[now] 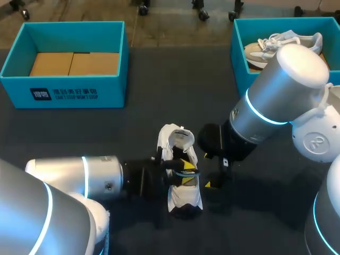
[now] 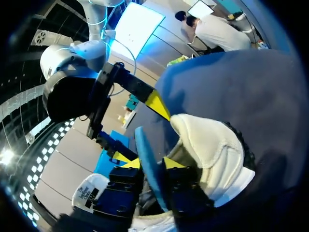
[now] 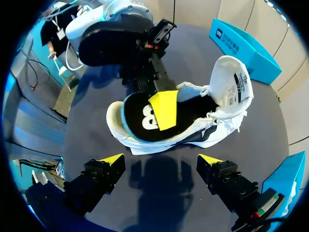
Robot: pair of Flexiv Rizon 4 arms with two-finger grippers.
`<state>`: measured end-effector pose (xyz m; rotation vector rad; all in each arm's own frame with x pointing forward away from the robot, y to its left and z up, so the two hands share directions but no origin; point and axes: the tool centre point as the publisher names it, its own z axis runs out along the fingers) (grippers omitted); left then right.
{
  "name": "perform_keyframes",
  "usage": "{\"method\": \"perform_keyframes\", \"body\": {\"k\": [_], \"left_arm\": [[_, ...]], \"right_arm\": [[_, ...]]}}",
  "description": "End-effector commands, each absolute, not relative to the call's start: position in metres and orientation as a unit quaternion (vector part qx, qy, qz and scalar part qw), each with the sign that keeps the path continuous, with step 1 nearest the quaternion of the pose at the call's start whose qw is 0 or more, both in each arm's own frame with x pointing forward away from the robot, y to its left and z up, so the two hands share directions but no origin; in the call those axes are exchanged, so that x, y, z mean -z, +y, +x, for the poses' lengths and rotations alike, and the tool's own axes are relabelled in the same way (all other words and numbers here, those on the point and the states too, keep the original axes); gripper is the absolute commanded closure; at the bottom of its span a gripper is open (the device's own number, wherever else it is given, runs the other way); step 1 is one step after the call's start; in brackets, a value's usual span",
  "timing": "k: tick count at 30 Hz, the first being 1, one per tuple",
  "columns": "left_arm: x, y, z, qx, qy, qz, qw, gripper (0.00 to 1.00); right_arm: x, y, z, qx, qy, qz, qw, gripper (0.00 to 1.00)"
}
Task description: Take the shoe out of the shoebox, open the shoe tongue, remove and reinsert the insole, then place the shoe into the shoebox
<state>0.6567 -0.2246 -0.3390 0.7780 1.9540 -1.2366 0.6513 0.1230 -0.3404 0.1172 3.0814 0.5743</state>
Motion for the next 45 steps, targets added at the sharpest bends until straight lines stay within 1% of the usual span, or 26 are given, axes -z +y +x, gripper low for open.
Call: {"method": "perform_keyframes", "body": {"k": [1, 2, 5, 7, 8, 9, 15, 21, 30, 32, 33, 34, 36, 37, 39, 41, 42, 45], "left_arm": [[0.328, -0.211, 0.651, 0.5, 0.739, 0.302, 0.336, 0.55], [0.327, -0.211, 0.65, 0.501, 0.737, 0.304, 0.336, 0.56], [0.319, -0.214, 0.646, 0.519, 0.727, 0.308, 0.328, 0.55], [0.317, -0.216, 0.643, 0.521, 0.724, 0.313, 0.326, 0.57], [0.318, -0.219, 0.64, 0.518, 0.724, 0.317, 0.326, 0.8], [0.318, -0.22, 0.64, 0.517, 0.724, 0.321, 0.325, 1.0], [0.33, -0.228, 0.64, 0.506, 0.728, 0.335, 0.318, 1.0], [0.344, -0.228, 0.652, 0.476, 0.741, 0.342, 0.328, 1.0], [0.348, -0.217, 0.658, 0.47, 0.757, 0.327, 0.314, 1.0], [0.345, -0.214, 0.656, 0.479, 0.758, 0.321, 0.305, 0.66], [0.345, -0.213, 0.655, 0.479, 0.76, 0.319, 0.303, 0.55], [0.343, -0.212, 0.654, 0.487, 0.76, 0.314, 0.294, 0.42], [0.341, -0.21, 0.652, 0.485, 0.761, 0.314, 0.295, 0.26], [0.339, -0.209, 0.65, 0.487, 0.761, 0.314, 0.292, 0.21], [0.335, -0.208, 0.649, 0.487, 0.76, 0.315, 0.292, 0.19], [0.331, -0.208, 0.648, 0.487, 0.76, 0.316, 0.292, 0.25], [0.329, -0.207, 0.648, 0.486, 0.76, 0.317, 0.292, 0.26], [0.324, -0.207, 0.649, 0.485, 0.761, 0.319, 0.29, 0.26]], "right_arm": [[0.342, 0.124, 0.65, -0.183, 0.982, 0.038, 0.004, 0.0], [0.342, 0.124, 0.65, -0.183, 0.982, 0.038, 0.004, 0.0], [0.342, 0.124, 0.65, -0.183, 0.982, 0.038, 0.004, 0.0], [0.342, 0.124, 0.65, -0.183, 0.982, 0.038, 0.004, 0.0], [0.342, 0.124, 0.65, -0.183, 0.982, 0.038, 0.004, 0.0], [0.342, 0.124, 0.65, -0.183, 0.982, 0.038, 0.004, 0.0], [0.342, 0.124, 0.65, -0.183, 0.982, 0.038, 0.004, 0.0], [0.342, 0.124, 0.65, -0.183, 0.982, 0.038, 0.004, 0.0], [0.342, 0.124, 0.65, -0.183, 0.982, 0.038, 0.004, 0.0], [0.342, 0.124, 0.65, -0.183, 0.982, 0.038, 0.004, 0.0], [0.342, 0.124, 0.65, -0.183, 0.982, 0.038, 0.004, 0.0], [0.342, 0.124, 0.65, -0.183, 0.982, 0.038, 0.004, 0.0], [0.342, 0.124, 0.65, -0.183, 0.982, 0.038, 0.004, 0.0], [0.342, 0.124, 0.65, -0.183, 0.982, 0.038, 0.004, 0.0], [0.342, 0.124, 0.65, -0.183, 0.982, 0.038, 0.004, 0.0], [0.342, 0.124, 0.65, -0.183, 0.982, 0.038, 0.004, 0.0], [0.342, 0.124, 0.65, -0.183, 0.982, 0.038, 0.004, 0.0], [0.342, 0.124, 0.65, -0.183, 0.982, 0.038, 0.004, 0.0]]}}
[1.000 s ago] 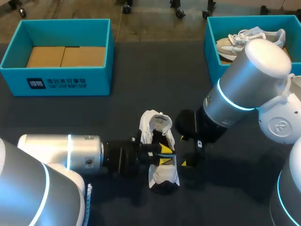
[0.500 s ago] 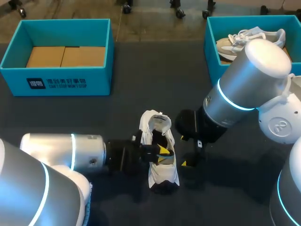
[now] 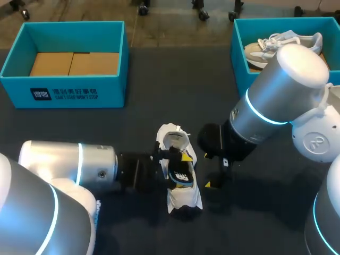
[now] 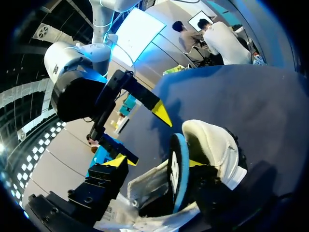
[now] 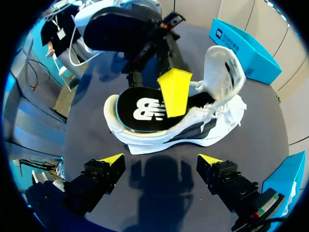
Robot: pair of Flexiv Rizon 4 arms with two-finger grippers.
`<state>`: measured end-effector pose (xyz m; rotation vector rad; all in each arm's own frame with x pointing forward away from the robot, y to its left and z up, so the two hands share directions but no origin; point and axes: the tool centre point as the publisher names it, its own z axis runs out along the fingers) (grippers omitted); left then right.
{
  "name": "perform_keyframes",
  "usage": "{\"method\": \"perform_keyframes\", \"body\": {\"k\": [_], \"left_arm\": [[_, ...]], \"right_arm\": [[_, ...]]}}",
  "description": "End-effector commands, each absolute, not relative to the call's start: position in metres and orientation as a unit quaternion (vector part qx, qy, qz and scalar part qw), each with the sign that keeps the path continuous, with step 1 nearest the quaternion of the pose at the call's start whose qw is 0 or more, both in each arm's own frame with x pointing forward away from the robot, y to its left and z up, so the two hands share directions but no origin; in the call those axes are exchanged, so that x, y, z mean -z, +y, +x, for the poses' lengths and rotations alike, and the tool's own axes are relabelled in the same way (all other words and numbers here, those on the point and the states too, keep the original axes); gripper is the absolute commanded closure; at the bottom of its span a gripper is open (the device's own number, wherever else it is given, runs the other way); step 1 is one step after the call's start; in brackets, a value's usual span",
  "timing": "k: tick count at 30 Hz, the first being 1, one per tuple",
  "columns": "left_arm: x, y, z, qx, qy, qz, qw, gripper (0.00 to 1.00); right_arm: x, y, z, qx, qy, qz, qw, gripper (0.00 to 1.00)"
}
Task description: Take the shoe out of the shoebox, open the shoe tongue, remove and reinsert the insole, then place the shoe into the shoebox
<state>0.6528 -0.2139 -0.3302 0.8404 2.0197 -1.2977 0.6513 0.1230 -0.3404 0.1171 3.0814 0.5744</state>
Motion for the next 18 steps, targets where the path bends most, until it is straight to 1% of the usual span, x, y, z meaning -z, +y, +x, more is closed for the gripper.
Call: {"method": "perform_keyframes", "body": {"k": [1, 4, 7, 8, 10, 12, 14, 18], "left_arm": [[0.323, -0.207, 0.649, 0.485, 0.762, 0.319, 0.287, 0.25], [0.321, -0.208, 0.65, 0.48, 0.766, 0.326, 0.278, 0.31], [0.32, -0.209, 0.651, 0.477, 0.769, 0.331, 0.268, 0.3], [0.319, -0.209, 0.651, 0.476, 0.769, 0.333, 0.266, 0.32], [0.318, -0.21, 0.652, 0.472, 0.77, 0.34, 0.261, 0.42], [0.314, -0.211, 0.654, 0.474, 0.77, 0.344, 0.253, 0.42], [0.312, -0.211, 0.655, 0.469, 0.773, 0.351, 0.245, 0.41], [0.308, -0.211, 0.656, 0.46, 0.776, 0.361, 0.236, 0.42]], "right_arm": [[0.342, 0.124, 0.65, -0.183, 0.982, 0.038, 0.004, 0.0], [0.342, 0.124, 0.65, -0.183, 0.982, 0.038, 0.004, 0.0], [0.339, 0.122, 0.652, -0.181, 0.983, 0.033, 0.01, 0.0], [0.335, 0.12, 0.653, -0.179, 0.983, 0.029, 0.013, 0.0], [0.327, 0.115, 0.655, -0.175, 0.984, 0.024, 0.015, 0.0], [0.32, 0.108, 0.657, -0.172, 0.985, 0.019, 0.026, 0.0], [0.312, 0.102, 0.658, -0.17, 0.985, 0.018, 0.028, 0.0], [0.297, 0.09, 0.658, -0.164, 0.986, 0.013, 0.033, 0.0]]}}
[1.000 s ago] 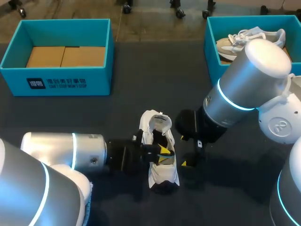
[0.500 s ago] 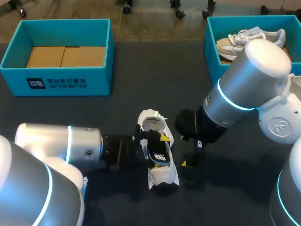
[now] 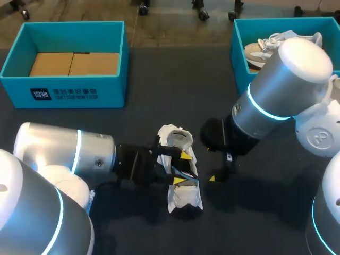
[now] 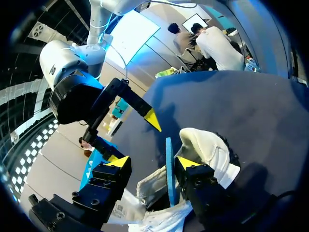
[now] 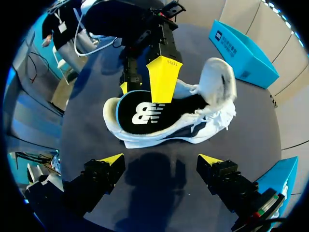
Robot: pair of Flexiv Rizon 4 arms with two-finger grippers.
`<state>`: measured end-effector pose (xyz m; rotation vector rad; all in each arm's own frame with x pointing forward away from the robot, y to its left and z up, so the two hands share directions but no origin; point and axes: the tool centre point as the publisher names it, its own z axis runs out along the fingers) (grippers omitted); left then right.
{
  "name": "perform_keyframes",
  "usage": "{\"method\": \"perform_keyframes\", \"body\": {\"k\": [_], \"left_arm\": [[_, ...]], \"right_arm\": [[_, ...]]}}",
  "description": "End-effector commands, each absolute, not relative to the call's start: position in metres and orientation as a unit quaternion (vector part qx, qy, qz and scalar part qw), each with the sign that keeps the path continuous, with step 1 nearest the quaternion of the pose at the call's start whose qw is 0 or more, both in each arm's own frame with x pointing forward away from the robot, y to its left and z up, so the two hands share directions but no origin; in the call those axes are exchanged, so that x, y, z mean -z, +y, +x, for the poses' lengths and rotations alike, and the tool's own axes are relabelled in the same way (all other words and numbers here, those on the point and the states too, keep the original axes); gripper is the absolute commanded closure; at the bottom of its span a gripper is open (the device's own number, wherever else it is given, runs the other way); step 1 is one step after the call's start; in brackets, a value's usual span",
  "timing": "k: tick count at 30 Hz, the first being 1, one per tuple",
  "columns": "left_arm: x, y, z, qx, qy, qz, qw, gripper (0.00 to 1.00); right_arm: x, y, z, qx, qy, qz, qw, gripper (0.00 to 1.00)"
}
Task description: Take the shoe out of the shoebox, open the shoe tongue, remove and reinsert the insole, then place the shoe into the shoebox
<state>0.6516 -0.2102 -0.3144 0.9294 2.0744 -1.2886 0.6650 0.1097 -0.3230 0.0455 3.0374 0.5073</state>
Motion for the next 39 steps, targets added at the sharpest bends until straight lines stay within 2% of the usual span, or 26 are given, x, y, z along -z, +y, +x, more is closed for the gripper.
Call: {"method": "perform_keyframes", "body": {"k": [1, 5, 9, 18, 26, 29, 34, 39], "left_arm": [[0.307, -0.21, 0.656, 0.457, 0.778, 0.367, 0.228, 0.42], [0.307, -0.206, 0.655, 0.44, 0.785, 0.385, 0.202, 0.37], [0.31, -0.2, 0.652, 0.418, 0.792, 0.412, 0.168, 0.36], [0.302, -0.182, 0.646, 0.375, 0.797, 0.457, 0.128, 0.39], [0.287, -0.17, 0.64, 0.328, 0.788, 0.518, 0.065, 0.31], [0.28, -0.169, 0.639, 0.312, 0.782, 0.537, 0.05, 0.31], [0.27, -0.17, 0.639, 0.288, 0.773, 0.565, 0.021, 0.4], [0.262, -0.168, 0.637, 0.251, 0.763, 0.595, -0.019, 0.43]], "right_arm": [[0.294, 0.086, 0.657, -0.165, 0.986, 0.012, 0.036, 0.0], [0.285, 0.073, 0.654, -0.164, 0.986, 0.006, 0.034, 0.0], [0.275, 0.06, 0.652, -0.162, 0.986, -0.001, 0.031, 0.0], [0.257, 0.025, 0.653, -0.166, 0.985, -0.032, 0.018, 0.0], [0.231, 0.0, 0.656, -0.159, 0.985, -0.059, 0.01, 0.0], [0.226, -0.008, 0.653, -0.172, 0.984, -0.054, 0.013, 0.0], [0.226, -0.008, 0.653, -0.172, 0.984, -0.054, 0.013, 0.0], [0.226, -0.008, 0.653, -0.172, 0.984, -0.054, 0.013, 0.0]]}}
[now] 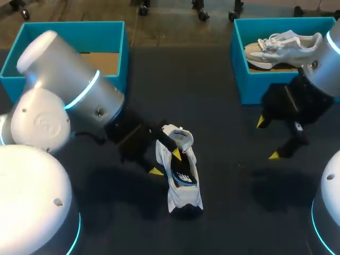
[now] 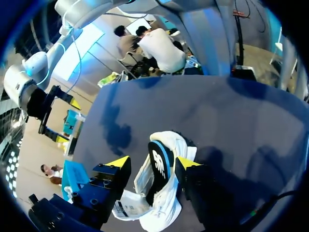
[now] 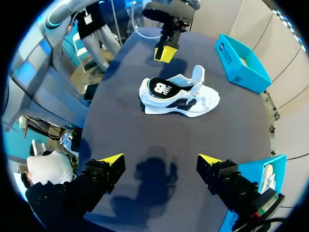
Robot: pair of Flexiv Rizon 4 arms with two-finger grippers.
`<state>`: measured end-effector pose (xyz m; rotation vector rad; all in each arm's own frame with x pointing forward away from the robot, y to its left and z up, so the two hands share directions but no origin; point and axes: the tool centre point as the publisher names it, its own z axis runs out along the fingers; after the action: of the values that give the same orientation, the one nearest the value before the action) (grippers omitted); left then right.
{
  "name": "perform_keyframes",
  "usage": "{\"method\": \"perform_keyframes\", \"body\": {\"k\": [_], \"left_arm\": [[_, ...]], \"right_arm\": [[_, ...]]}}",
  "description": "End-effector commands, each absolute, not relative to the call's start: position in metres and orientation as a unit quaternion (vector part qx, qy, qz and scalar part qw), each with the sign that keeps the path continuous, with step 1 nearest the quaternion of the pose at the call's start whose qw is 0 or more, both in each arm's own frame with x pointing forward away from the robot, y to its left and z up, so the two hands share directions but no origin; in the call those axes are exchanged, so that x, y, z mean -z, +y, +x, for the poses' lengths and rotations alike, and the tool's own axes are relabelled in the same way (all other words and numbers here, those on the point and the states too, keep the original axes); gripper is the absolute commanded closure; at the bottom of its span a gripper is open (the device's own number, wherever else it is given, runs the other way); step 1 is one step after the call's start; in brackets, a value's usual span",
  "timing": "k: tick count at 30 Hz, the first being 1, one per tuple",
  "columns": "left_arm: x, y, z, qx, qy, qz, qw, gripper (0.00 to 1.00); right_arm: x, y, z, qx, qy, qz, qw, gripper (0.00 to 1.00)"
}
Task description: Take the shoe out of the shoebox, open the shoe tongue, remove and reinsert the insole, then place the shoe into the shoebox
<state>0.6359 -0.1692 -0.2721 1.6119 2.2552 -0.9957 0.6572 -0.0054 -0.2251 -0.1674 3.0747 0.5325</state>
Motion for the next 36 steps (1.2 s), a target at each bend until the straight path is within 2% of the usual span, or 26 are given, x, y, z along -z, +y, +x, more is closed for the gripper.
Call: {"method": "perform_keyframes", "body": {"k": [1, 2, 3, 4, 8, 11, 14, 17, 19, 24, 27, 28, 36], "left_arm": [[0.26, -0.167, 0.636, 0.25, 0.761, 0.598, -0.028, 0.38], [0.259, -0.166, 0.636, 0.247, 0.759, 0.602, -0.033, 0.33], [0.257, -0.165, 0.636, 0.243, 0.757, 0.606, -0.039, 0.34], [0.255, -0.164, 0.636, 0.239, 0.754, 0.611, -0.046, 0.4], [0.247, -0.161, 0.638, 0.222, 0.749, 0.621, -0.058, 0.51], [0.243, -0.16, 0.641, 0.206, 0.748, 0.628, -0.07, 0.48], [0.24, -0.159, 0.643, 0.192, 0.745, 0.634, -0.08, 0.5], [0.235, -0.158, 0.646, 0.174, 0.738, 0.646, -0.091, 0.54], [0.232, -0.158, 0.647, 0.165, 0.733, 0.653, -0.098, 0.6], [0.221, -0.154, 0.655, 0.148, 0.726, 0.663, -0.105, 0.65], [0.217, -0.151, 0.661, 0.142, 0.723, 0.667, -0.109, 0.93], [0.216, -0.15, 0.662, 0.141, 0.724, 0.667, -0.109, 1.0], [0.22, -0.151, 0.673, 0.137, 0.711, 0.681, -0.112, 1.0]], "right_arm": [[0.226, -0.008, 0.653, -0.172, 0.984, -0.054, 0.013, 0.0], [0.226, -0.008, 0.653, -0.172, 0.984, -0.054, 0.013, 0.0], [0.226, -0.008, 0.653, -0.172, 0.984, -0.054, 0.013, 0.0], [0.226, -0.008, 0.653, -0.172, 0.984, -0.054, 0.013, 0.0], [0.226, -0.008, 0.653, -0.172, 0.984, -0.054, 0.013, 0.0], [0.226, -0.008, 0.653, -0.172, 0.984, -0.054, 0.013, 0.0], [0.226, -0.008, 0.653, -0.172, 0.984, -0.054, 0.013, 0.0], [0.226, -0.008, 0.653, -0.172, 0.984, -0.054, 0.013, 0.0], [0.226, -0.008, 0.653, -0.172, 0.984, -0.054, 0.013, 0.0], [0.226, -0.008, 0.653, -0.172, 0.984, -0.054, 0.013, 0.0], [0.226, -0.008, 0.653, -0.172, 0.984, -0.054, 0.013, 0.0], [0.226, -0.008, 0.653, -0.172, 0.984, -0.054, 0.013, 0.0], [0.226, -0.008, 0.653, -0.172, 0.984, -0.054, 0.013, 0.0]]}}
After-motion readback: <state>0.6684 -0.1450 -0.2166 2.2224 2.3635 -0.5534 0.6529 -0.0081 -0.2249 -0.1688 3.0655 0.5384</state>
